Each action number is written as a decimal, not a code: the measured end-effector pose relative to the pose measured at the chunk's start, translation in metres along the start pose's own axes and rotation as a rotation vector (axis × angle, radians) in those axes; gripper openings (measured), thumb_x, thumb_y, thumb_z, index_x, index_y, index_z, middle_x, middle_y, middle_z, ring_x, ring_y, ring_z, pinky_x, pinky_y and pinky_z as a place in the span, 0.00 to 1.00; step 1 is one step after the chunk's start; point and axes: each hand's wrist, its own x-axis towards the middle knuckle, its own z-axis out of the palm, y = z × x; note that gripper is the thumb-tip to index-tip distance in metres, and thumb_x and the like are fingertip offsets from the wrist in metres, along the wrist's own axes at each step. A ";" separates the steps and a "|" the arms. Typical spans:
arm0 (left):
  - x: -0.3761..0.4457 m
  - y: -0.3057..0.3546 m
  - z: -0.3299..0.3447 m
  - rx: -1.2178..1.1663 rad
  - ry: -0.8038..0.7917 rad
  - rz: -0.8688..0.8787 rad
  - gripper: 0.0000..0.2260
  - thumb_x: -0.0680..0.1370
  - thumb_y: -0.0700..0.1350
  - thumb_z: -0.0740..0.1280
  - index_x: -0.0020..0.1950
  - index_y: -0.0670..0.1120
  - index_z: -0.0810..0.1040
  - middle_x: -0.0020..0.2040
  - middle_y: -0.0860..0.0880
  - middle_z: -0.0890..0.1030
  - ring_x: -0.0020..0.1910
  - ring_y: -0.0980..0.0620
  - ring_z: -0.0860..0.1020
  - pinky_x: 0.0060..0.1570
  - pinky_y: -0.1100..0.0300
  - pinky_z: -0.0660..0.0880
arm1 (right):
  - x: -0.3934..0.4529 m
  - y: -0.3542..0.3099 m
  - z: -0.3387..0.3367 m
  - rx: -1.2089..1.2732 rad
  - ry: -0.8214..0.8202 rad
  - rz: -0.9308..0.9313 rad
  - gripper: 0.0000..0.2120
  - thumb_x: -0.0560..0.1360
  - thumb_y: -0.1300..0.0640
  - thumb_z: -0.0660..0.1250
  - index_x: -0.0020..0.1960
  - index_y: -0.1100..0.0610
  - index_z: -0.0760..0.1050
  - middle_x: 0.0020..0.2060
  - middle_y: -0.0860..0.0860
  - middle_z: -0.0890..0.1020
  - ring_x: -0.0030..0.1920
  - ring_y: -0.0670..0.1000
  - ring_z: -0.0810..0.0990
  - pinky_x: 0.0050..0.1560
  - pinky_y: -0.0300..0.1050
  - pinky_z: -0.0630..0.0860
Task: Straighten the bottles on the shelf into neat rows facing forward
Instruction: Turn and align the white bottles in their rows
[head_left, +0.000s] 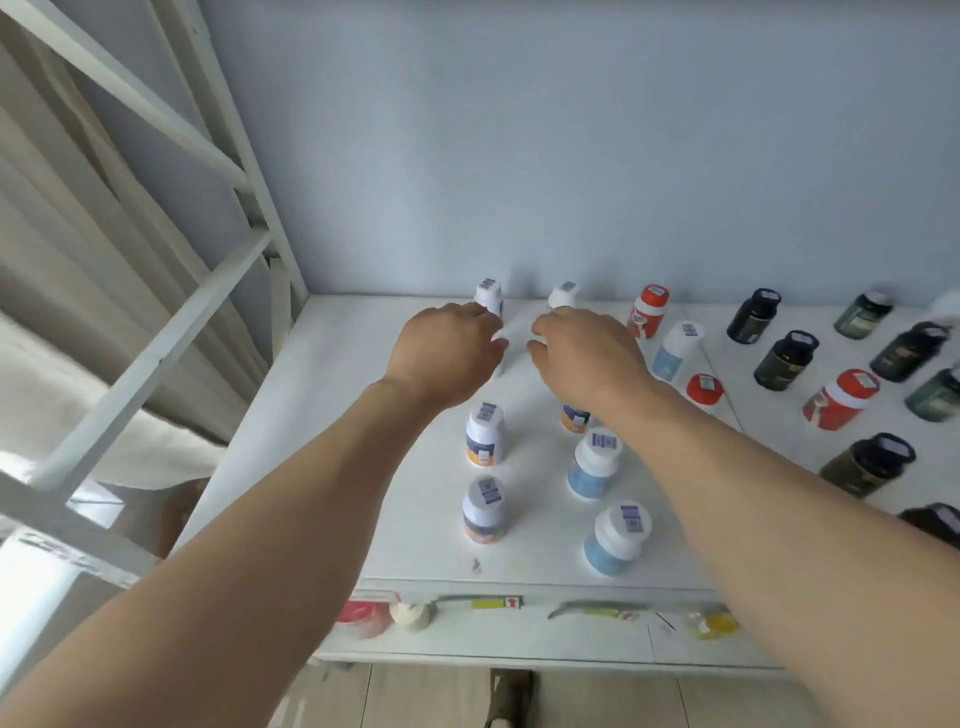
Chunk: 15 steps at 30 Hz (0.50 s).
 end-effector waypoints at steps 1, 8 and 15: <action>-0.012 0.008 -0.008 -0.016 0.007 0.001 0.14 0.81 0.51 0.59 0.57 0.46 0.80 0.53 0.48 0.81 0.50 0.44 0.78 0.43 0.53 0.73 | -0.014 -0.002 -0.003 -0.004 0.015 0.007 0.11 0.81 0.51 0.56 0.45 0.55 0.72 0.49 0.54 0.79 0.47 0.60 0.78 0.40 0.47 0.62; -0.100 0.058 -0.042 -0.090 0.090 0.088 0.14 0.77 0.50 0.61 0.46 0.43 0.82 0.43 0.46 0.83 0.40 0.40 0.80 0.35 0.55 0.72 | -0.113 -0.021 -0.040 0.105 0.080 0.078 0.15 0.81 0.50 0.57 0.59 0.55 0.78 0.54 0.54 0.81 0.51 0.58 0.78 0.47 0.49 0.72; -0.175 0.102 -0.029 -0.122 0.035 0.079 0.16 0.75 0.52 0.57 0.43 0.46 0.82 0.40 0.49 0.82 0.36 0.42 0.80 0.30 0.55 0.75 | -0.207 -0.013 -0.035 0.189 0.096 0.078 0.15 0.80 0.47 0.60 0.54 0.56 0.80 0.49 0.53 0.82 0.48 0.56 0.78 0.45 0.50 0.75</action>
